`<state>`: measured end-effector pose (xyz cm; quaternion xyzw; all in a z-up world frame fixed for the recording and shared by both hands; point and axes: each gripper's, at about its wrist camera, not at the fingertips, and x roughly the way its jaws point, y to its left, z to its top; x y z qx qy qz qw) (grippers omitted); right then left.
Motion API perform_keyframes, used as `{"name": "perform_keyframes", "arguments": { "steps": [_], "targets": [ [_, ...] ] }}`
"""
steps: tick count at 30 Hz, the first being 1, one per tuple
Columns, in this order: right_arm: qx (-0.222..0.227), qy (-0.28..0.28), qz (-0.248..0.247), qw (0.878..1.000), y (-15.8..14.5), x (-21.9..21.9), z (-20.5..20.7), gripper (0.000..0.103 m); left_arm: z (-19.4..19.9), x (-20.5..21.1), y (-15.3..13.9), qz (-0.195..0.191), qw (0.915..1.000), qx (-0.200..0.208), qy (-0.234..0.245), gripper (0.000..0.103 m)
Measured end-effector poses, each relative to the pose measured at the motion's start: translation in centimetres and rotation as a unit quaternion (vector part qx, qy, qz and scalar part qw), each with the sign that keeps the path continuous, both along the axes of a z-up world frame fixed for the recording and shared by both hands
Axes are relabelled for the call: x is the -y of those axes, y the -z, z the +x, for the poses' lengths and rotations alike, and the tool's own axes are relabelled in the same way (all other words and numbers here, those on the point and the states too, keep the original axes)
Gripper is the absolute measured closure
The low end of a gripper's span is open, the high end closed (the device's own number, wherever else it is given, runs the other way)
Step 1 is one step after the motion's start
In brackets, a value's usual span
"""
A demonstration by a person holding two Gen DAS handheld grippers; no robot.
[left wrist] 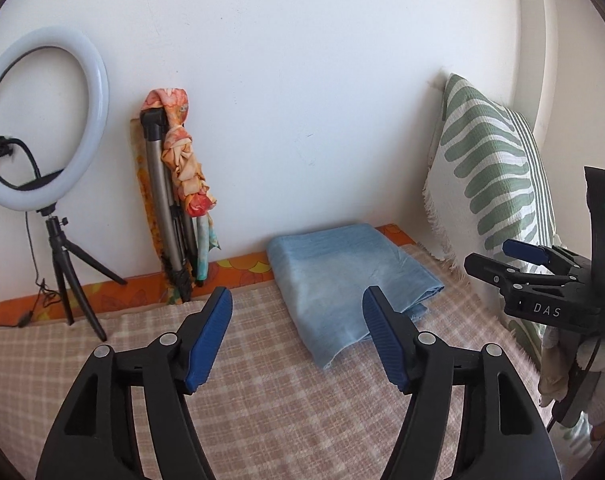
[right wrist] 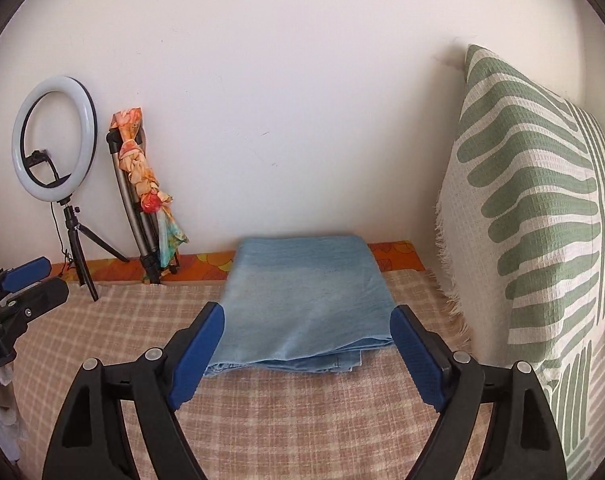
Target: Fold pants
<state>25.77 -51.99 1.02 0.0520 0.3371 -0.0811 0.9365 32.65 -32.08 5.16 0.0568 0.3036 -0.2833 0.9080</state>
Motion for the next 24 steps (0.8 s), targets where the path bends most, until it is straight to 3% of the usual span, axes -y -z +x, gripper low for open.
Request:
{"name": "perform_keyframes", "arguments": {
  "steps": [11, 24],
  "targets": [
    [0.021, 0.005, -0.027, 0.999, 0.0, -5.7, -6.4, 0.006, -6.9, -5.5, -0.9, -0.007, 0.9995, 0.03, 0.006, 0.025],
    [0.031, 0.007, -0.028, 0.999, 2.7, -10.8, -9.9, 0.006, -10.5, -11.8, 3.0, -0.003, 0.9995, 0.02, -0.022, 0.023]
  ]
}}
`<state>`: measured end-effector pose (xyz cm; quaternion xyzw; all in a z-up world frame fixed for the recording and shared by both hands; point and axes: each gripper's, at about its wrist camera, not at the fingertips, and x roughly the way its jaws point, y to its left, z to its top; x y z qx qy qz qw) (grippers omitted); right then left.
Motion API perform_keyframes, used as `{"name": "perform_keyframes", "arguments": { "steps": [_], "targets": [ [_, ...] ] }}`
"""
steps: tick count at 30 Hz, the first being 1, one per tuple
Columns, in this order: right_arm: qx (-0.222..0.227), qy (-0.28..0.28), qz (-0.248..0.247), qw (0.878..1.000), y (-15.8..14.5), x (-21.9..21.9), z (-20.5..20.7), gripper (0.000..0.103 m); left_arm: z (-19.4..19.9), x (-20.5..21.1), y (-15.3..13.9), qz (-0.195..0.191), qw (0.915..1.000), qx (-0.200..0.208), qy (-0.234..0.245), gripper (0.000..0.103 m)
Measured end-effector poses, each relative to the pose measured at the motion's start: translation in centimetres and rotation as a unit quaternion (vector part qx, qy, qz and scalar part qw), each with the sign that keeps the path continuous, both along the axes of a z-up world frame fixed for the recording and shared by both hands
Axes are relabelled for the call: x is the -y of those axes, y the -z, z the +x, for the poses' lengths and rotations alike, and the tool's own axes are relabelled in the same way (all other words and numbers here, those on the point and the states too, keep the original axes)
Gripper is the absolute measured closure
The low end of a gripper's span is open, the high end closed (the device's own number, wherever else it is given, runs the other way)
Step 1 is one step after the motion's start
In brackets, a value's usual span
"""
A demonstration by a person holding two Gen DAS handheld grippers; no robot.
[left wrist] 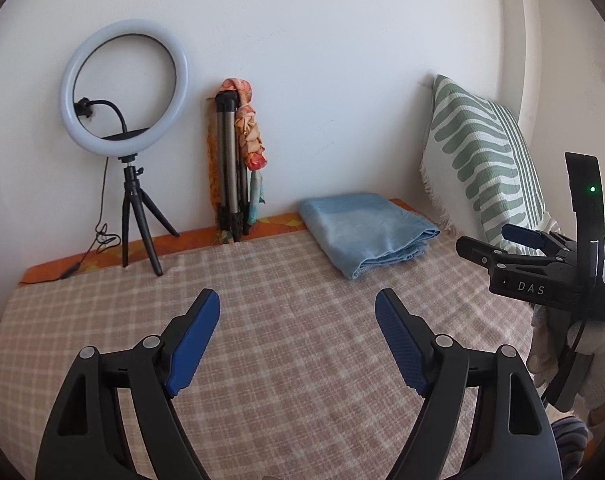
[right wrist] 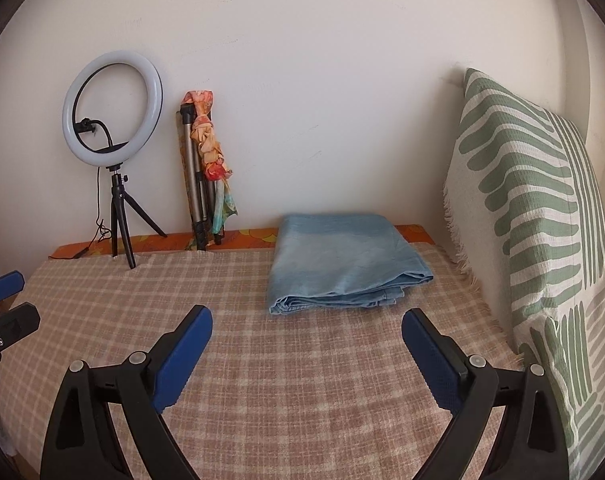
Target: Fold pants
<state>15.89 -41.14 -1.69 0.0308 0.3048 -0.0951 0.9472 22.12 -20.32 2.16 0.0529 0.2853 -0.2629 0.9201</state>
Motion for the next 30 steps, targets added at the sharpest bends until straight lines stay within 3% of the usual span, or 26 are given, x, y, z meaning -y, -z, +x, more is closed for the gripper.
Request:
{"name": "perform_keyframes", "arguments": {
  "steps": [9, 30],
  "targets": [
    [0.005, -0.009, 0.008, 1.0, 2.7, -3.0, -0.5, 0.006, 0.1, -3.3, 2.8, 0.002, 0.999, 0.004, -0.046, 0.023],
    [0.028, -0.01, -0.003, 1.0, 4.6, -6.0, -0.8, 0.0, -0.6, -4.5, 4.8, 0.03, 0.9973, -0.023, -0.063, 0.019]
  ]
}}
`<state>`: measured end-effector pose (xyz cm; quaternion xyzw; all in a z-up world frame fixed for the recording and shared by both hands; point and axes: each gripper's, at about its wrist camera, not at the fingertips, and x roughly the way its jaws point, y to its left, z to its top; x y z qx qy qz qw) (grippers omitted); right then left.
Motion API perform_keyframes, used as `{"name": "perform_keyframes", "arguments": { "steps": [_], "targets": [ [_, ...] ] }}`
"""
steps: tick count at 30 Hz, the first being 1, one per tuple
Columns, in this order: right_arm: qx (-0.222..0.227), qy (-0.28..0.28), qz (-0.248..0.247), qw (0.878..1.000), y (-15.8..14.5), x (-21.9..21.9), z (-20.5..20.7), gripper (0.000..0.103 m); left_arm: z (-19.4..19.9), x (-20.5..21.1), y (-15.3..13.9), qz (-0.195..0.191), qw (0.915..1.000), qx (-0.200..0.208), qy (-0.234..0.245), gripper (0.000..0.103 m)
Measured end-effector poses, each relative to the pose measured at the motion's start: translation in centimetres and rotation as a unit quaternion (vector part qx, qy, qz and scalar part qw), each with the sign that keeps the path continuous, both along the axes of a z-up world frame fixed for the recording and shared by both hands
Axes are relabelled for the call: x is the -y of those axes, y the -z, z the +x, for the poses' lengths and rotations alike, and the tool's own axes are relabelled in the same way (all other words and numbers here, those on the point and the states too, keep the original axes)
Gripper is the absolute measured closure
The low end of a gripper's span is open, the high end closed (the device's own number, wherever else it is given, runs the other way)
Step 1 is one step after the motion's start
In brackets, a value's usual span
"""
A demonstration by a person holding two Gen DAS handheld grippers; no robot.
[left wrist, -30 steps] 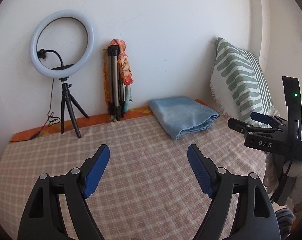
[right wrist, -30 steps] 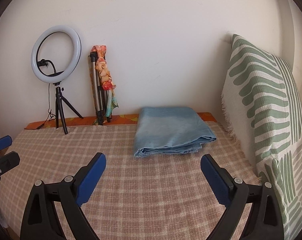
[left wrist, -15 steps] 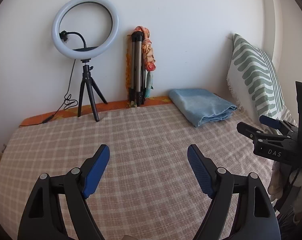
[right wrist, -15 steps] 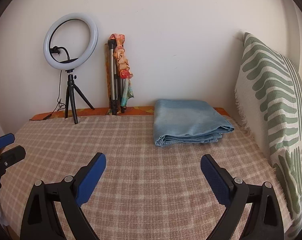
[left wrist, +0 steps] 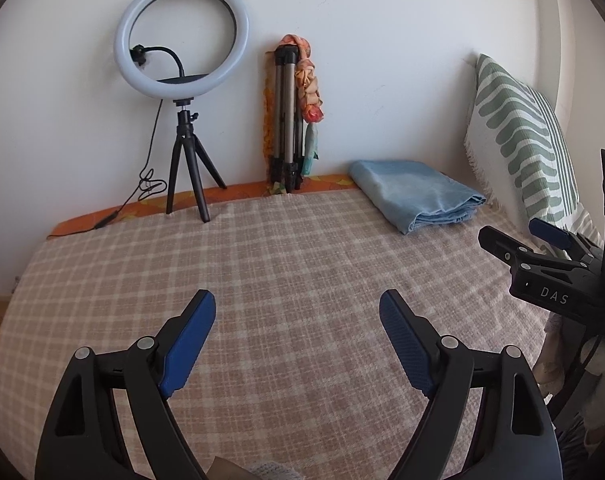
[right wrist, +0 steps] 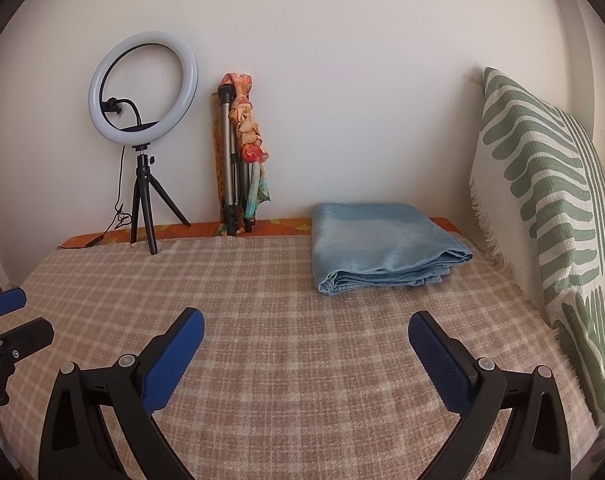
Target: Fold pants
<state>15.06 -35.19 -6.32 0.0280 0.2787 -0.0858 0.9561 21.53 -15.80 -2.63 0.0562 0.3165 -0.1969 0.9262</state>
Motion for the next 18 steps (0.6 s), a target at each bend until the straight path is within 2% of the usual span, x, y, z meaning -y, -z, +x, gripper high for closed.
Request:
{"name": "perform_keyframes", "arguments": {
  "steps": [10, 18],
  "targets": [
    [-0.013, -0.002, 0.003, 1.0, 1.2, -0.3, 0.7, 0.0, 0.4, -0.2, 1.0, 0.021, 0.9995, -0.006, -0.021, 0.019],
    [-0.013, -0.002, 0.003, 1.0, 1.4, -0.2, 0.8, 0.0, 0.5, 0.0, 1.2, 0.022, 0.9995, -0.009, -0.022, 0.019]
  ]
}}
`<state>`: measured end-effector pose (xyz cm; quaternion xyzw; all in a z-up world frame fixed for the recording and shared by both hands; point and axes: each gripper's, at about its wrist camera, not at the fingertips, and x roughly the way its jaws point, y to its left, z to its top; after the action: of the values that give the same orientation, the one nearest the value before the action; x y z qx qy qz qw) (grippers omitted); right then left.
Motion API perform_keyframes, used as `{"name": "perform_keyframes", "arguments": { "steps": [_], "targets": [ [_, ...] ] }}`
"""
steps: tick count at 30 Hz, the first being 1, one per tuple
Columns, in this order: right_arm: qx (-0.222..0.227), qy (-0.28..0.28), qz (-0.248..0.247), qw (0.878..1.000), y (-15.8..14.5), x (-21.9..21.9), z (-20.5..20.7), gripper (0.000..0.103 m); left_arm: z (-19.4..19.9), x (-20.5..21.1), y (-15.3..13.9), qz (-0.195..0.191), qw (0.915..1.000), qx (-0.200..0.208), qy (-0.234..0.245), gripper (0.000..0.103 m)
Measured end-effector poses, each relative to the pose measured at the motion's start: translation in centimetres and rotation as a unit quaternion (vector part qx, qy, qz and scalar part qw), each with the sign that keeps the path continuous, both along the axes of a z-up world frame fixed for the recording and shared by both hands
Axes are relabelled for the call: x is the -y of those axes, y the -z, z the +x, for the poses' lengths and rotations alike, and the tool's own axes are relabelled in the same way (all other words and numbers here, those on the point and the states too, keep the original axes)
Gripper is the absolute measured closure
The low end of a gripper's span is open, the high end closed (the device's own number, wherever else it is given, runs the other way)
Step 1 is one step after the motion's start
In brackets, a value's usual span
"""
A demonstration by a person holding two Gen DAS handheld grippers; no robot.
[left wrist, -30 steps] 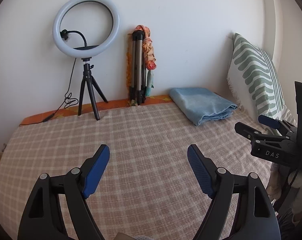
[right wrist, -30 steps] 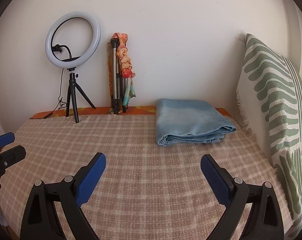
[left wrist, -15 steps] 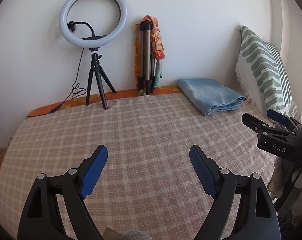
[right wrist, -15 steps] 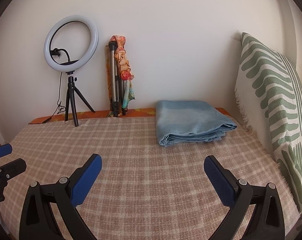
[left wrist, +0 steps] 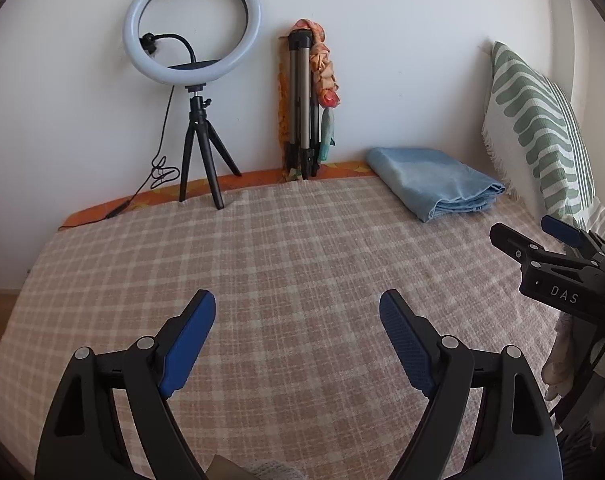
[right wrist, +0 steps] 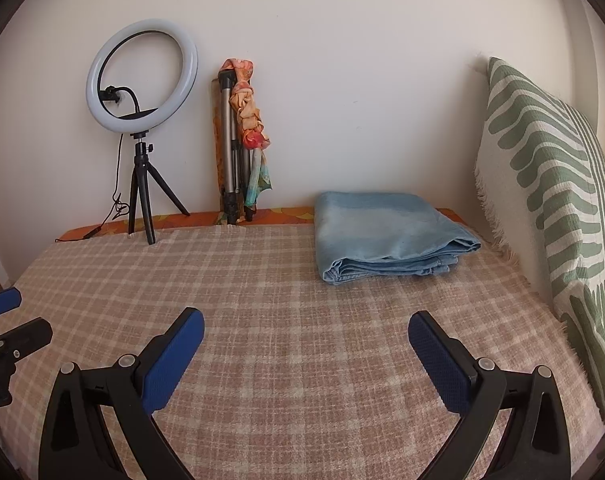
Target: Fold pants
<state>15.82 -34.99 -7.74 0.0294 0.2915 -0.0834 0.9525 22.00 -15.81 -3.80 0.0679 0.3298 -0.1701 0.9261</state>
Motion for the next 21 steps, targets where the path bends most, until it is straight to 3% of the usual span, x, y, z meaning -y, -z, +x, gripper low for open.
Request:
{"name": "perform_keyframes", "arguments": {
  "steps": [21],
  "targets": [
    [-0.004, 0.003, 0.007, 1.0, 0.35, 0.19, 0.01, 0.0, -0.15, 0.03, -0.01, 0.004, 1.0, 0.006, 0.0, 0.018]
  ]
}}
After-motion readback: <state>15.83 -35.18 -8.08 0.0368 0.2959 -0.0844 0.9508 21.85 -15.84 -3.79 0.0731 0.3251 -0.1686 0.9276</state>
